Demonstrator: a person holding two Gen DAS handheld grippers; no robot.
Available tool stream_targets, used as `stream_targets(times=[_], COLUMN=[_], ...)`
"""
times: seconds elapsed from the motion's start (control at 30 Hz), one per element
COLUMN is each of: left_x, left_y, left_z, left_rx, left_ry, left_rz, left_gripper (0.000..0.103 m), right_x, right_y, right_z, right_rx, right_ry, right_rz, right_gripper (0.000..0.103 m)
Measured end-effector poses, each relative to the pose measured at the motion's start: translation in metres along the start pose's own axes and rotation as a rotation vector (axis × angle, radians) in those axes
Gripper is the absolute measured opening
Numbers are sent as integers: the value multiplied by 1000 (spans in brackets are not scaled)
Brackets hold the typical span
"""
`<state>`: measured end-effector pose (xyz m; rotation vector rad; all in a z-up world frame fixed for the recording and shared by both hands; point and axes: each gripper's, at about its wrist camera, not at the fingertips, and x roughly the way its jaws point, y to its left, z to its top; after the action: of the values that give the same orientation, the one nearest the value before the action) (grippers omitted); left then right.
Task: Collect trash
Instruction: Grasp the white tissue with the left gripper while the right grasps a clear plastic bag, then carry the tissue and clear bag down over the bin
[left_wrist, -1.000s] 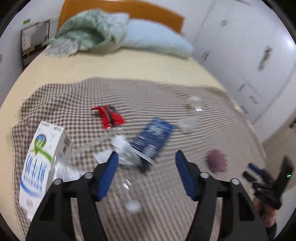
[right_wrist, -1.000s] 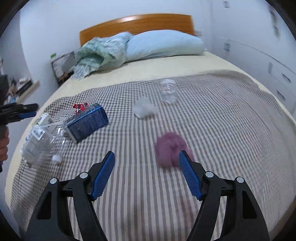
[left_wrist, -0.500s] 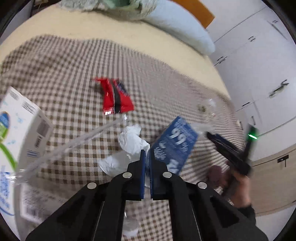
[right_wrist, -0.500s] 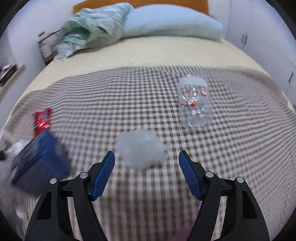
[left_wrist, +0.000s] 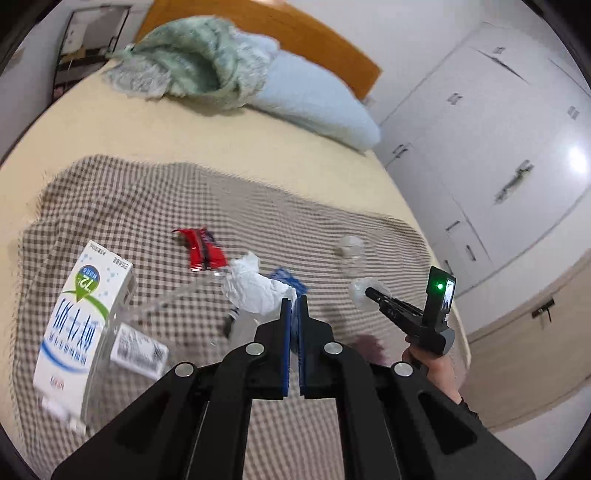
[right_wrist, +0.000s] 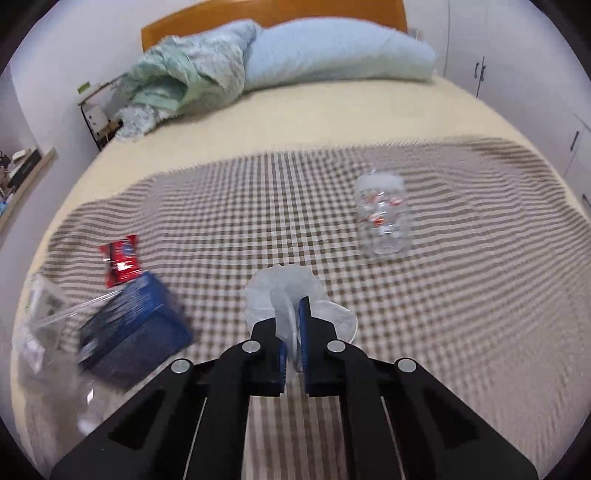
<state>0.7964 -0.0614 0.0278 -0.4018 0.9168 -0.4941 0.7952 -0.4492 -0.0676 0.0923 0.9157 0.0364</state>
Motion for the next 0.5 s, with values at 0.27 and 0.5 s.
stream_targets(times=[0.27,0.5], left_x=[-106,-175], left_y=[-110,-198], left_z=[-53,-139], left_rx=[138,254], left_ry=[-32,-55], left_rz=[-38,-110], left_gripper=[0,0], right_x=[-156,-294], right_y=[-8,-39], right_z=[-30,-110], right_rx=[-15,-38], right_ry=[-99,-176], right_rz=[-29,-63], right_gripper=[6,6])
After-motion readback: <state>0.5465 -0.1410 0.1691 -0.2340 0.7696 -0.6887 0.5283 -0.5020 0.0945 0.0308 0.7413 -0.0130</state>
